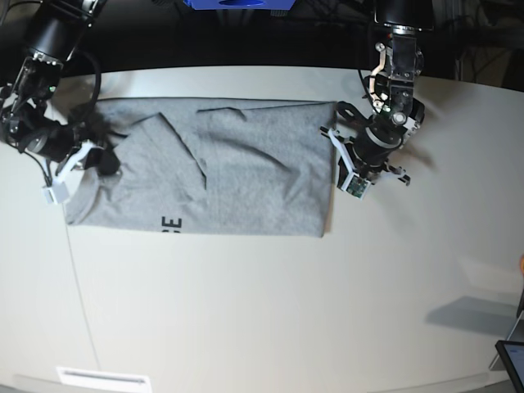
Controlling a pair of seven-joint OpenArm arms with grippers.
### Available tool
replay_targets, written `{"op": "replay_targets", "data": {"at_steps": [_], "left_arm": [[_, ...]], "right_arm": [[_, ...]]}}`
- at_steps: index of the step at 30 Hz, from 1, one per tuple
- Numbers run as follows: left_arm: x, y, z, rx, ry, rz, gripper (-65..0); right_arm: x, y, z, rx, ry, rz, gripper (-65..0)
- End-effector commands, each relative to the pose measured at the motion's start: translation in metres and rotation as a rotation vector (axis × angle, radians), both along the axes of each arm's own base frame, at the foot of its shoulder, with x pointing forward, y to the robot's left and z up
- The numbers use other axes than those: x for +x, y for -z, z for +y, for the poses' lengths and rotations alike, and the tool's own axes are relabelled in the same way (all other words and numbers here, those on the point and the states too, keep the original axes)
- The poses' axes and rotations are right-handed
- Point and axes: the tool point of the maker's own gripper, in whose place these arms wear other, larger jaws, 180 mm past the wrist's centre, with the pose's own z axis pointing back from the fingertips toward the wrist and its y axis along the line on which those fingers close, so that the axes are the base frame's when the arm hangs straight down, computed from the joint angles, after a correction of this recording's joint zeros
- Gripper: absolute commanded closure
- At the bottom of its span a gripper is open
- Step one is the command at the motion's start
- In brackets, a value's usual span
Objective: Fold the T-shirt properly
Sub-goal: 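Grasp opposite ends of the folded shirt with both grippers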
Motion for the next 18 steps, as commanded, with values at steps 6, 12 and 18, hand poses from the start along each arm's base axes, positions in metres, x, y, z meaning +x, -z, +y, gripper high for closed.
{"op": "replay_targets", "data": {"at_steps": [6, 12, 18], "left_arm": [[-0.009, 0.012, -0.008, 0.046, 0.038, 0.077, -0.5], [-0.009, 0.012, -0.015, 0.046, 0.06, 0.079, -0.5], [-0.008, 0.012, -0.014, 0.056, 0.061, 0.077, -0.5]], "right_arm": [[0.015, -0.027, -0.008, -0.048, -0.007, -0.097, -0.1], [0.021, -0.053, -0.012, -0.246, -0.061, -0.165, -0.1], [0.016, -0.053, 0.0, -0.335, -0.134, -0.162, -0.1]]}}
